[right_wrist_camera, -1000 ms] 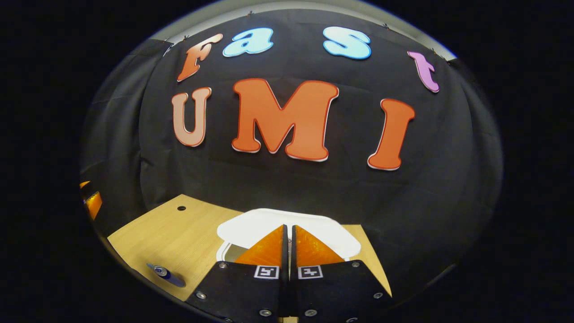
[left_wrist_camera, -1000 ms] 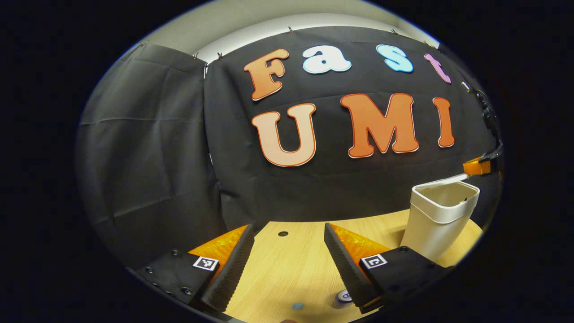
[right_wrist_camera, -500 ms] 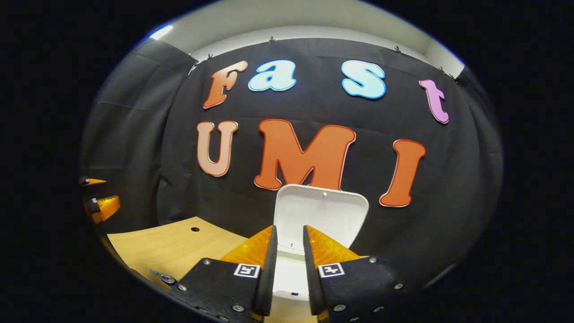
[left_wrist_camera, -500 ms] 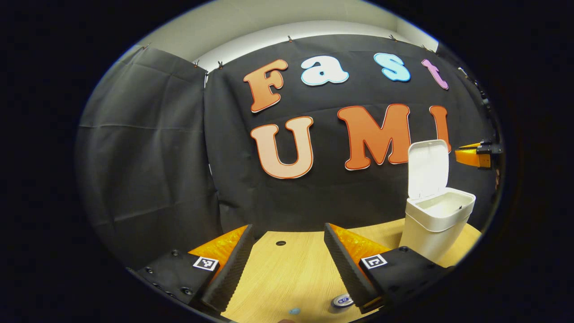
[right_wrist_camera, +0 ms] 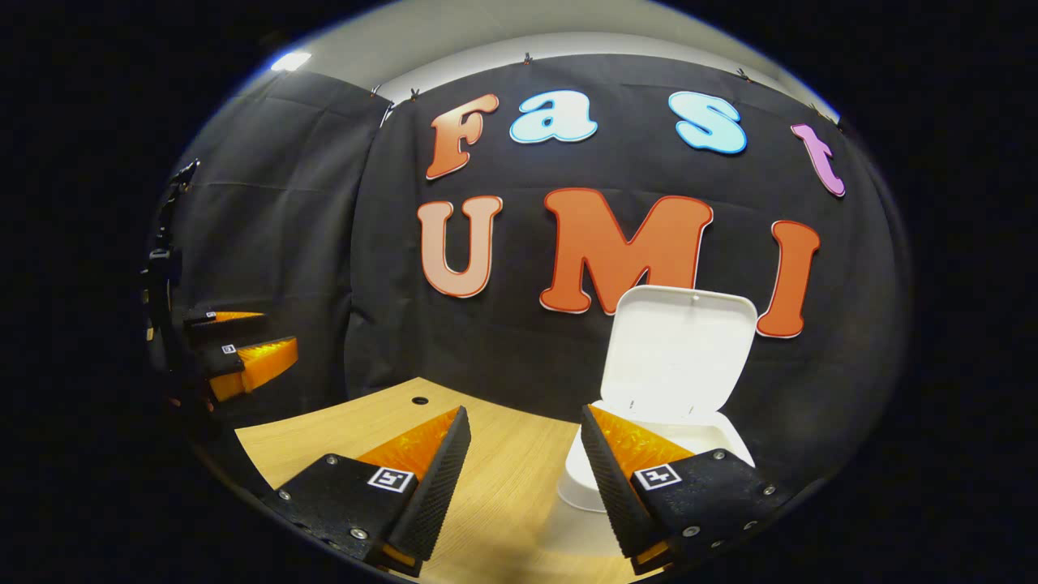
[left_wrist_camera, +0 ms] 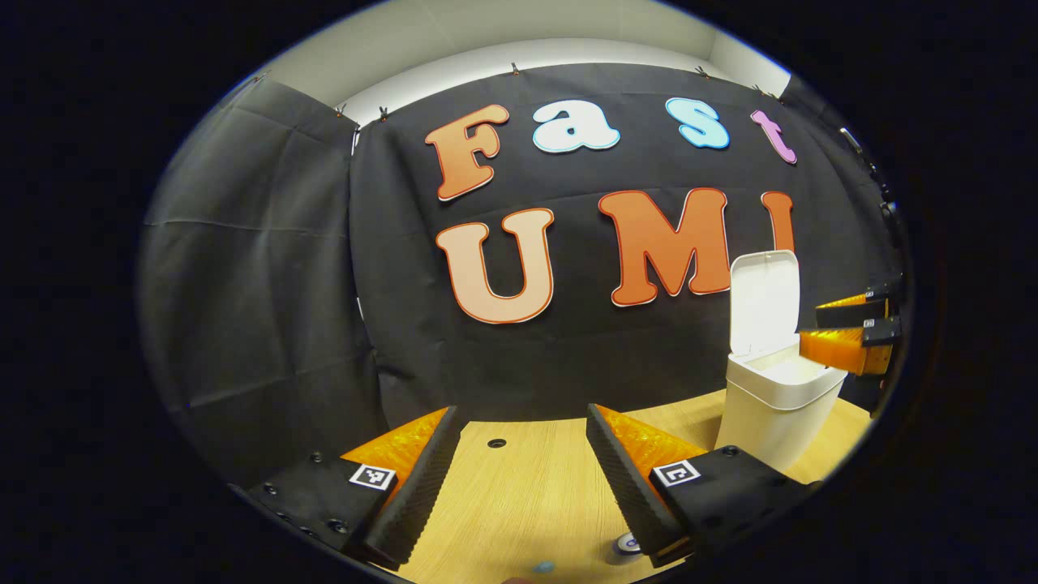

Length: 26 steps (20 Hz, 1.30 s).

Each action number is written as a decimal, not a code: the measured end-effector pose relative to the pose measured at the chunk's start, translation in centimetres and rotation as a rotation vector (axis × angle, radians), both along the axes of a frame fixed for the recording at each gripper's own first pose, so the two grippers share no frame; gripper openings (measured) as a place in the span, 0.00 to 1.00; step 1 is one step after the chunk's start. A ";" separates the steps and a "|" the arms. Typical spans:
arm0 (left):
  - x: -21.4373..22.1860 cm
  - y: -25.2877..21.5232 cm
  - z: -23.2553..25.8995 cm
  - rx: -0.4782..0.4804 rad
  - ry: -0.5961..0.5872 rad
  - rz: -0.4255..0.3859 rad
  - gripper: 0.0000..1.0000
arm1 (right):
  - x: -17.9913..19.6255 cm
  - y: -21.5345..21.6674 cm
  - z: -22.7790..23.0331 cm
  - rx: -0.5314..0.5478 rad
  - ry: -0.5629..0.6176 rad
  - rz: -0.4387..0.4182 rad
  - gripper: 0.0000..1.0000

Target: Press the lid of the desktop garbage bin to open it, pick up the crumpled paper on the desktop and throw it into the bin, then pick up the pop can on the desktop and drop it into the bin, and finally close the garbage bin lid.

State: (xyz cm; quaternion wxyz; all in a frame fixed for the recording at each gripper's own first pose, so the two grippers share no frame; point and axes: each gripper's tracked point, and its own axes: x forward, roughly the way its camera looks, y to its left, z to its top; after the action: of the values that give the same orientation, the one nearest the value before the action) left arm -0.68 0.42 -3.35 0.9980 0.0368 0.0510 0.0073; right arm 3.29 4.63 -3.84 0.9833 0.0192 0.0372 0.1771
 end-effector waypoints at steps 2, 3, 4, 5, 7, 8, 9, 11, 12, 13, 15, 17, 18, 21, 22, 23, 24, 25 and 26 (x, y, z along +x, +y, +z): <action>0.5 1.0 -0.8 -0.014 0.014 -0.021 1.00 | -0.2 2.3 -1.1 -0.004 0.032 0.014 0.85; 0.6 1.5 -1.6 -0.023 0.027 -0.026 0.99 | -0.5 3.4 -2.6 -0.023 0.078 0.031 0.85; 0.9 1.8 -2.4 -0.031 0.046 -0.033 1.00 | -0.9 4.3 -4.0 -0.045 0.125 0.041 0.86; 1.0 2.1 -3.4 -0.034 0.066 -0.043 0.95 | -1.0 5.6 -5.1 -0.059 0.152 0.051 0.87; 1.1 2.4 -5.2 -0.032 0.103 -0.066 0.99 | -1.5 7.7 -6.4 -0.074 0.184 0.074 0.88; 1.1 2.5 -6.2 -0.034 0.122 -0.080 0.99 | -1.8 8.6 -7.1 -0.081 0.202 0.084 0.88; 1.0 2.5 -7.0 -0.036 0.143 -0.093 1.00 | -2.1 9.4 -7.7 -0.084 0.222 0.092 0.88; 0.7 2.5 -9.0 -0.042 0.187 -0.124 0.99 | -2.8 11.0 -9.1 -0.079 0.271 0.110 0.91; 0.6 2.4 -10.1 -0.048 0.210 -0.140 0.99 | -3.2 11.6 -9.7 -0.075 0.292 0.115 0.93; 0.5 2.3 -11.1 -0.052 0.235 -0.153 1.00 | -3.5 12.3 -10.4 -0.073 0.310 0.118 0.94; 0.3 2.3 -13.0 -0.061 0.285 -0.174 0.99 | -4.2 13.5 -11.7 -0.078 0.344 0.126 0.95; 0.1 2.8 -15.1 -0.064 0.346 -0.171 1.00 | -4.7 14.4 -13.1 -0.087 0.379 0.132 0.96; 0.0 2.9 -16.0 -0.075 0.374 -0.175 1.00 | -5.0 14.7 -13.9 -0.090 0.398 0.132 0.96; -0.7 2.8 -19.4 -0.088 0.471 -0.206 1.00 | -6.0 15.9 -15.9 -0.096 0.453 0.138 0.96; -1.0 2.7 -20.6 -0.082 0.499 -0.221 1.00 | -6.4 16.2 -16.5 -0.100 0.471 0.139 0.96; -1.2 2.8 -21.8 -0.065 0.529 -0.230 1.00 | -6.5 16.4 -16.7 -0.102 0.483 0.139 0.96; -1.4 2.7 -22.7 -0.058 0.555 -0.243 1.00 | -6.7 16.6 -17.2 -0.103 0.492 0.137 0.96; -1.6 2.4 -24.0 -0.063 0.586 -0.263 1.00 | -7.0 16.9 -17.9 -0.105 0.505 0.142 0.96; -2.1 2.2 -24.9 -0.070 0.614 -0.280 0.96 | -7.3 17.1 -18.7 -0.114 0.517 0.137 0.96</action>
State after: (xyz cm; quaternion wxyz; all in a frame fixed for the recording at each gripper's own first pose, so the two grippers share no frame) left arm -2.77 2.61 -28.22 0.9281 0.0098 0.3437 -0.1428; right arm -3.97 21.74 -22.57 0.9264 0.0056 0.2980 0.2302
